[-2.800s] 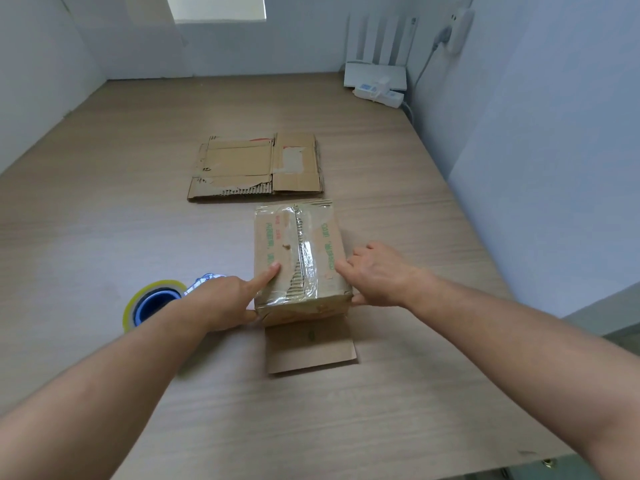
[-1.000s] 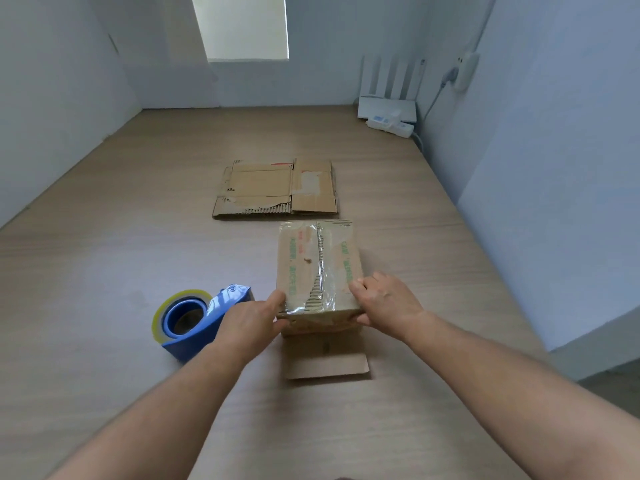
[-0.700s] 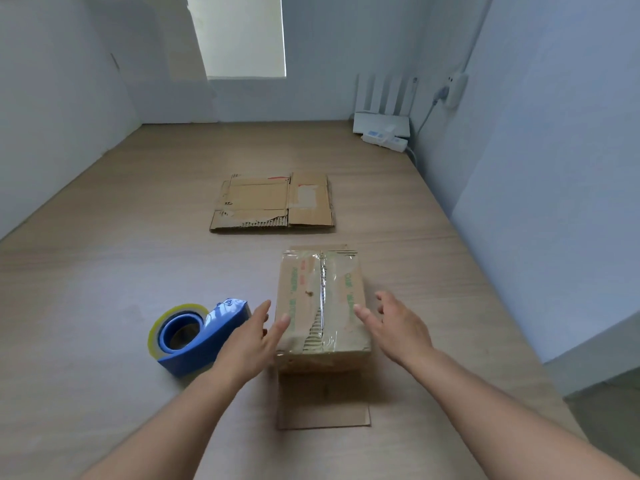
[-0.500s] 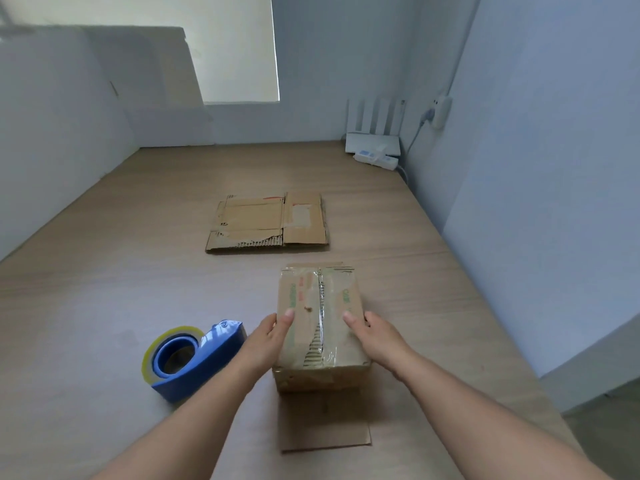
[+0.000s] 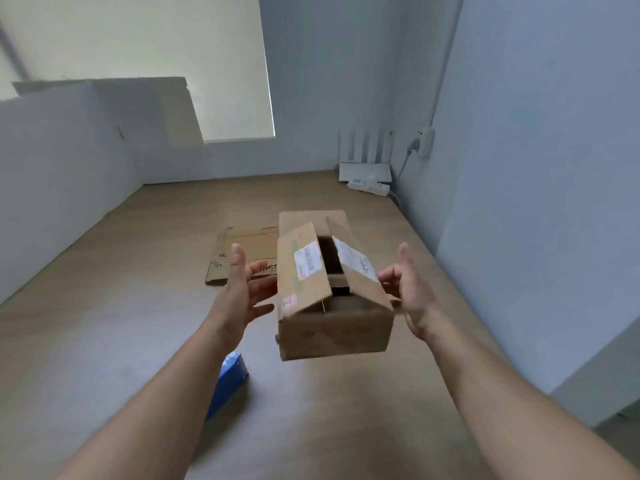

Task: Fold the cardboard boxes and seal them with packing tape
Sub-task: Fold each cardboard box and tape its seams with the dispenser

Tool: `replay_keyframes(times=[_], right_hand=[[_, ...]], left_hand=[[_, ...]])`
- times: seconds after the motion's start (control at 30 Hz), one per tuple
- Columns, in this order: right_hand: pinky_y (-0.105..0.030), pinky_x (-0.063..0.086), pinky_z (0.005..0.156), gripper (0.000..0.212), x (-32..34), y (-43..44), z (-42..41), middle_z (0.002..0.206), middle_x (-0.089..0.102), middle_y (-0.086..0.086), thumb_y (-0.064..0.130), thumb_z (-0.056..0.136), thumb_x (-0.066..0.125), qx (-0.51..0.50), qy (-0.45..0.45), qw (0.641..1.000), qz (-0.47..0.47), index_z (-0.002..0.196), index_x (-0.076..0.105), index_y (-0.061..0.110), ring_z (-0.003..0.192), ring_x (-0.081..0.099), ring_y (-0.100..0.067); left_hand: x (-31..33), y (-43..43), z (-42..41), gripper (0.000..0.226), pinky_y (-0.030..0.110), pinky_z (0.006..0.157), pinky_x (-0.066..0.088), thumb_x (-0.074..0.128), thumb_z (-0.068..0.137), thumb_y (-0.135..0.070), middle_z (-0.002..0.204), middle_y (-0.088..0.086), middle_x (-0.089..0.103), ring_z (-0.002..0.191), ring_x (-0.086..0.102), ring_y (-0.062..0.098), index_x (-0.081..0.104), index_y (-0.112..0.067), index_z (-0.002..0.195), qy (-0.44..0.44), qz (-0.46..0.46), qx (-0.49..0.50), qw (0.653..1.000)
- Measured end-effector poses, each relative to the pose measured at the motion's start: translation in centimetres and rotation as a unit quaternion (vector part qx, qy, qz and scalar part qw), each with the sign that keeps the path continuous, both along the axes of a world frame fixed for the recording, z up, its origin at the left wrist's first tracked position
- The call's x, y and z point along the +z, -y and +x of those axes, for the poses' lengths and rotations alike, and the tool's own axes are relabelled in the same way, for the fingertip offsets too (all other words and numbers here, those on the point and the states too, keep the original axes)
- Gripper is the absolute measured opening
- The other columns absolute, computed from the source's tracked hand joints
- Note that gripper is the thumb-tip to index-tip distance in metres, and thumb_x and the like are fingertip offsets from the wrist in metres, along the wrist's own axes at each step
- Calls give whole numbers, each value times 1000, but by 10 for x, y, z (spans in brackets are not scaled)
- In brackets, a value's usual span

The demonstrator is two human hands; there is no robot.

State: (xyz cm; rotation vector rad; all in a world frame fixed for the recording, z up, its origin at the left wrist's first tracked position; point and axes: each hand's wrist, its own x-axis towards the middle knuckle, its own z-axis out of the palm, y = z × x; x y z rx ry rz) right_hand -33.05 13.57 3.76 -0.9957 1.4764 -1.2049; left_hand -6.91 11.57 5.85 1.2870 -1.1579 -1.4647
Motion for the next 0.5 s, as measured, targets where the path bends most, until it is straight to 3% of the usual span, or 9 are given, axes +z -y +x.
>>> replay_keyframes(times=[0.13, 0.2, 0.27, 0.33, 0.43, 0.5], right_hand=[[-37, 54, 71, 73, -17, -10, 11, 83, 74, -1, 78, 75, 32, 38, -9, 999, 35, 62, 69, 16, 86, 67, -12], [-37, 56, 70, 66, -20, -14, 16, 86, 74, 0, 75, 78, 40, 61, -29, 997, 46, 76, 72, 17, 83, 68, -11], [-35, 54, 76, 57, -25, -17, 22, 92, 74, -3, 67, 82, 53, 88, -82, 991, 62, 92, 70, 13, 86, 68, -17], [-27, 50, 78, 49, -33, -21, 30, 97, 70, 2, 62, 75, 66, 110, -149, 980, 67, 99, 66, 19, 91, 64, -15], [-28, 42, 97, 79, -46, -29, 47, 126, 51, 2, 58, 67, 73, 131, -276, 947, 97, 132, 47, 22, 117, 51, -17], [-28, 40, 97, 81, -54, -34, 53, 133, 45, -2, 53, 71, 69, 133, -316, 932, 119, 138, 40, 19, 120, 47, -19]], left_hand=[[-11, -14, -5, 78, 43, 90, 50, 27, 68, -85, 117, -6, 67, 112, 59, 12, 56, -32, 118, 20, 33, -53, 998], [-15, -19, -10, 53, 43, 92, 49, 31, 81, -77, 116, -13, 65, 112, 56, 7, 54, -43, 114, 52, 35, -83, 995], [-25, -22, -17, 34, 39, 92, 50, 42, 91, -60, 117, -12, 65, 109, 59, 6, 53, -42, 118, 93, 16, -85, 992], [-35, -28, -25, 34, 31, 88, 51, 53, 92, -47, 119, -8, 65, 104, 63, 7, 51, -35, 124, 106, -1, -67, 992], [-49, -35, -37, 37, 10, 64, 48, 61, 89, -45, 110, -18, 59, 88, 60, -7, 45, -32, 119, 149, 4, -47, 988], [-58, -38, -41, 50, 12, 56, 45, 61, 87, -49, 114, -15, 53, 87, 54, 1, 38, -30, 128, 208, 35, -44, 976]])
